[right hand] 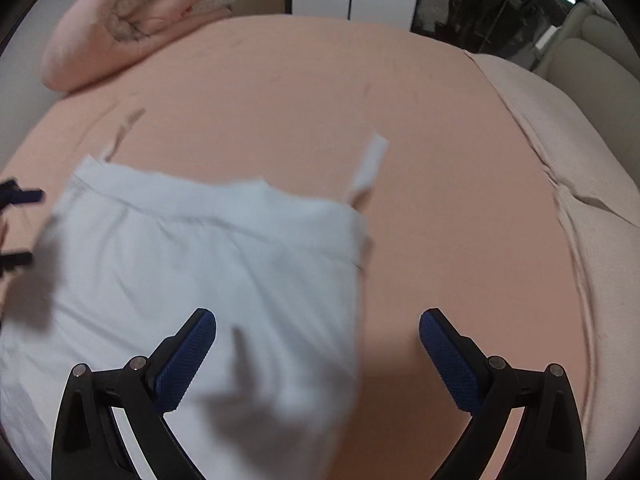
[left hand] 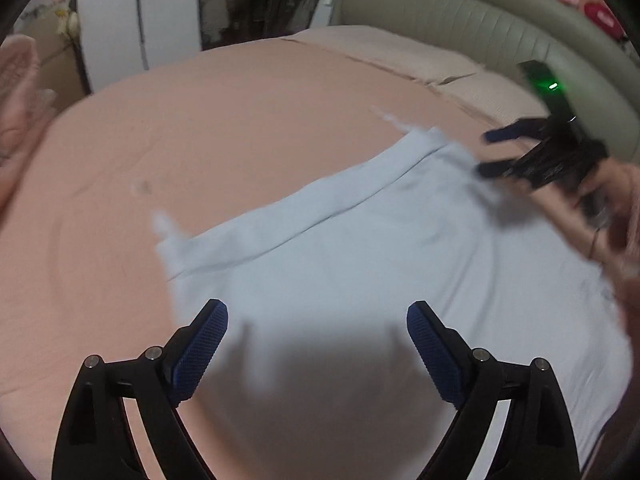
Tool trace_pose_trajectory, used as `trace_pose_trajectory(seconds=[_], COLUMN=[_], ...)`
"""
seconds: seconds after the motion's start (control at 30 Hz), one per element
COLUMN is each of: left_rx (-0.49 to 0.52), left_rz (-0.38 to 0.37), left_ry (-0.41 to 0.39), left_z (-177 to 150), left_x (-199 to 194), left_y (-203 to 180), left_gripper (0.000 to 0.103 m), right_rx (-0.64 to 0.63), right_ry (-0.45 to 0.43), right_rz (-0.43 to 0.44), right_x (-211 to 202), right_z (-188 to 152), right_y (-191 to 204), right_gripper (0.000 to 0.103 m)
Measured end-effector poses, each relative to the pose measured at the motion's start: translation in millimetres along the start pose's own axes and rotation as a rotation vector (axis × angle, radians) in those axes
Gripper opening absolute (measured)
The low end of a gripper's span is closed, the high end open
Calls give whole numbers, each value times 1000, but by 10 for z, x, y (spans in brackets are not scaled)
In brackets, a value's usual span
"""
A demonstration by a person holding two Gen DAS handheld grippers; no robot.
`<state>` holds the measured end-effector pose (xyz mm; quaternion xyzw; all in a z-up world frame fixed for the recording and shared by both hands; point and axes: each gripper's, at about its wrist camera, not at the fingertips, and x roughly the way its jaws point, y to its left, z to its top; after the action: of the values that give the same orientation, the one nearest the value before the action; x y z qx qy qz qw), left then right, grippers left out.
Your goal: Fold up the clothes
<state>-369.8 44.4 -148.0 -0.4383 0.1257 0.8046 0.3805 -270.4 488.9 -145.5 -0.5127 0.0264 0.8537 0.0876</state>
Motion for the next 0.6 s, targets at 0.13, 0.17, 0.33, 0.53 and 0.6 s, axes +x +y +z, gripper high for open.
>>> trace_pose_trajectory(seconds=[0.13, 0.17, 0.33, 0.53, 0.6], left_rx=[-18, -39, -153, -56, 62], left_rz=[106, 91, 134, 104, 128], left_ry=[98, 88, 38, -8, 34], left_z=[167, 195, 402, 400, 232], left_x=[526, 548, 526, 252, 217], left_y=[236, 353, 718, 232, -61], left_gripper=[76, 74, 45, 56, 67], right_rx=[39, 67, 156, 175, 134], right_ry=[105, 98, 67, 98, 73], right_rz=[-66, -40, 11, 123, 96], right_x=[531, 574, 704, 381, 150], right_z=[175, 202, 303, 131, -14], right_y=[-35, -108, -340, -171, 22], right_gripper=[102, 102, 102, 102, 102])
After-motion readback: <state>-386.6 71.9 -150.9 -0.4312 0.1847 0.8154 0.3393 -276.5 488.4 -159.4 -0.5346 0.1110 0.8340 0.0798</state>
